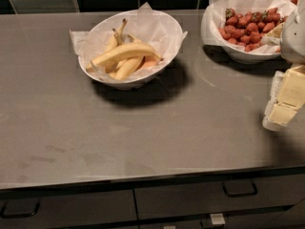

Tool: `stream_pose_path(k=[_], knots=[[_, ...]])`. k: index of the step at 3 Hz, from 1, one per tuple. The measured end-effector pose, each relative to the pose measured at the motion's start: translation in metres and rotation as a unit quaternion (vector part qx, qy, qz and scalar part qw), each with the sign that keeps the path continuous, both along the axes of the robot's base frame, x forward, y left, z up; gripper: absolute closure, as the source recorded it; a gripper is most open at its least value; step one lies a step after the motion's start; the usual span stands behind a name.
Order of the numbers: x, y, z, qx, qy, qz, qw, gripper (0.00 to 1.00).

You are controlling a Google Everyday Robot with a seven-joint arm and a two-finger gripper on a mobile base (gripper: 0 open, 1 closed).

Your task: Pick banana from white bowl

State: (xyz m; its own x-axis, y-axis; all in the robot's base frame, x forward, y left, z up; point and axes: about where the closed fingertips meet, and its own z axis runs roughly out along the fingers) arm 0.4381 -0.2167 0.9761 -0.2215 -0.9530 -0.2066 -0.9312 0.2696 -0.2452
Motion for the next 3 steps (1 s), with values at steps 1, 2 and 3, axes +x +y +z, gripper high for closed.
stream_pose_path(k=[1,2,3], knots=[[0.0,0.0,0.0,0.0,0.0,0.0,1.0,0.0],[0.006,0.009,0.007,0.001,-0.012,0.014,0.9998,0.0],[0.025,0.043,0.019,0.015,-0.026,0.075,0.9968,0.0]])
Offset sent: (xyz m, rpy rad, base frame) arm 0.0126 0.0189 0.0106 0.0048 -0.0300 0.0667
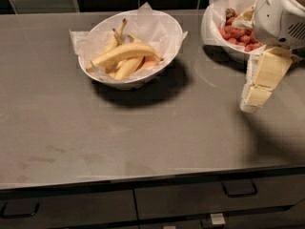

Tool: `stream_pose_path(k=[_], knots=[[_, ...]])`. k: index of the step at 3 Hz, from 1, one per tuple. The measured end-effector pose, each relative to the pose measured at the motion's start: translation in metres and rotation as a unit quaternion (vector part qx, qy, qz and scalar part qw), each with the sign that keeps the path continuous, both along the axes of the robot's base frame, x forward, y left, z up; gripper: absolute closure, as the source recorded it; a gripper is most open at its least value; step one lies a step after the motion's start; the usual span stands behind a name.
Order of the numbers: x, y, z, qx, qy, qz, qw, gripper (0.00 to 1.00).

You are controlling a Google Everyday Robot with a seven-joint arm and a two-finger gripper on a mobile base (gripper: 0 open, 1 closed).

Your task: Pick banana from white bowl

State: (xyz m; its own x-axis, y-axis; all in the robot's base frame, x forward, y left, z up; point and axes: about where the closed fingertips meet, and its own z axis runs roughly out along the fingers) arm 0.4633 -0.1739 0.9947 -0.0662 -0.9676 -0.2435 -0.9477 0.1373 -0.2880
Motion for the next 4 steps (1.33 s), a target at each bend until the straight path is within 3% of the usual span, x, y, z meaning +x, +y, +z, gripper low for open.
stream_pose_path(k=[1,2,3,4], knots=[[0.031,0.037,0.015,0.028,-0.009,0.067,0.9973,0.0],[0.038,0.042,0.026,0.035,-0.024,0.072,0.9965,0.0],[0.037,0.042,0.024,0.035,-0.024,0.072,0.9965,0.0],[0.055,0.052,0.025,0.04,-0.031,0.09,0.9947,0.0]])
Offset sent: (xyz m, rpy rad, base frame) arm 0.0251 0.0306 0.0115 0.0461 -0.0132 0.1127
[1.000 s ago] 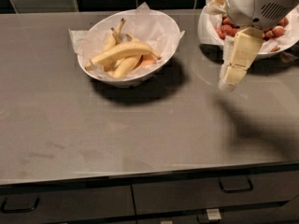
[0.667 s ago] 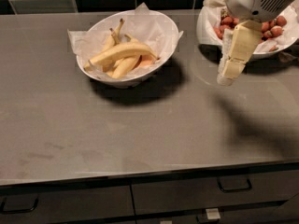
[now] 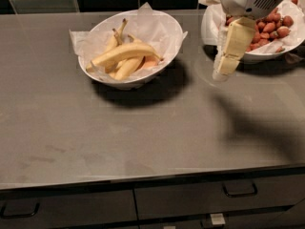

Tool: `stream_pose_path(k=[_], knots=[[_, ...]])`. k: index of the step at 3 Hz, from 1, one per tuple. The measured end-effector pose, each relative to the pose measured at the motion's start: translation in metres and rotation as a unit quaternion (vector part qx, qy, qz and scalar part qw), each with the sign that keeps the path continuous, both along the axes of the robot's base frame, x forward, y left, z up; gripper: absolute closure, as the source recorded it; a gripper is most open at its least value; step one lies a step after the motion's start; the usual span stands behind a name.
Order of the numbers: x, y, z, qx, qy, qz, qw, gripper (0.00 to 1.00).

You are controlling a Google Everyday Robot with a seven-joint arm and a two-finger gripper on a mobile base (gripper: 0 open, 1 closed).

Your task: Pick banana from white bowl

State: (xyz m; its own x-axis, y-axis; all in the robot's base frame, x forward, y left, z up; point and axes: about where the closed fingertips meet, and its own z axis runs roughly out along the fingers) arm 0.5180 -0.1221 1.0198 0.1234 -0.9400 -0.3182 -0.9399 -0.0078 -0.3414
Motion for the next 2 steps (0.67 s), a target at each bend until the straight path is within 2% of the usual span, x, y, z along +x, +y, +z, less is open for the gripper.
stream_pose_path(k=[2], knots=[[0.08,0.039,-0.01,0.021,0.013,0.062,0.9978,0.0]])
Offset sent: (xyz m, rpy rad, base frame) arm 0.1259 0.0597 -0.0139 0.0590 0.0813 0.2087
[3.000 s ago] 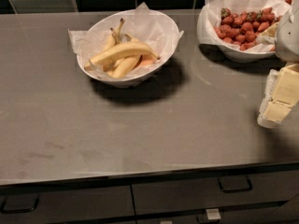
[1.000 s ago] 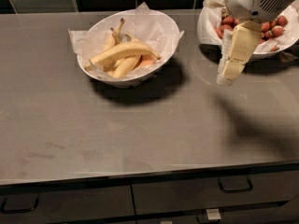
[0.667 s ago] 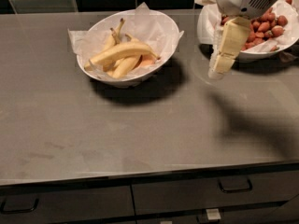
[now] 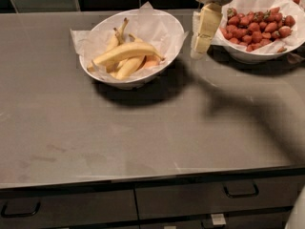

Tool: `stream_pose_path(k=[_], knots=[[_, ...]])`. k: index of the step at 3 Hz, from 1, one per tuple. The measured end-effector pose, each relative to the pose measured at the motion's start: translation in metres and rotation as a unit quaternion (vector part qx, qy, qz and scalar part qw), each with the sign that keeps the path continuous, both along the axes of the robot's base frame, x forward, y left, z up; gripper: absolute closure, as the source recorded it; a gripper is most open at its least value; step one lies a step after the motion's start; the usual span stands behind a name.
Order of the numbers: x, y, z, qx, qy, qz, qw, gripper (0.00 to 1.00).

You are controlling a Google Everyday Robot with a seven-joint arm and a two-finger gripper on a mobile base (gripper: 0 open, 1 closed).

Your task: Pick banana from white bowl

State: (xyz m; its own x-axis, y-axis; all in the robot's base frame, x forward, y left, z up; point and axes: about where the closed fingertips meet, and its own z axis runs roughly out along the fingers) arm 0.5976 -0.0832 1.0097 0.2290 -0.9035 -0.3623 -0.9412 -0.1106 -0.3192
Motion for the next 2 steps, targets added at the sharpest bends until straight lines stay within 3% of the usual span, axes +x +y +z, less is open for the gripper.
stream_pose_path(k=[2], knots=[[0.0132,0.0014,0.0056,0.019,-0.019,-0.015,0.9995,0.0]])
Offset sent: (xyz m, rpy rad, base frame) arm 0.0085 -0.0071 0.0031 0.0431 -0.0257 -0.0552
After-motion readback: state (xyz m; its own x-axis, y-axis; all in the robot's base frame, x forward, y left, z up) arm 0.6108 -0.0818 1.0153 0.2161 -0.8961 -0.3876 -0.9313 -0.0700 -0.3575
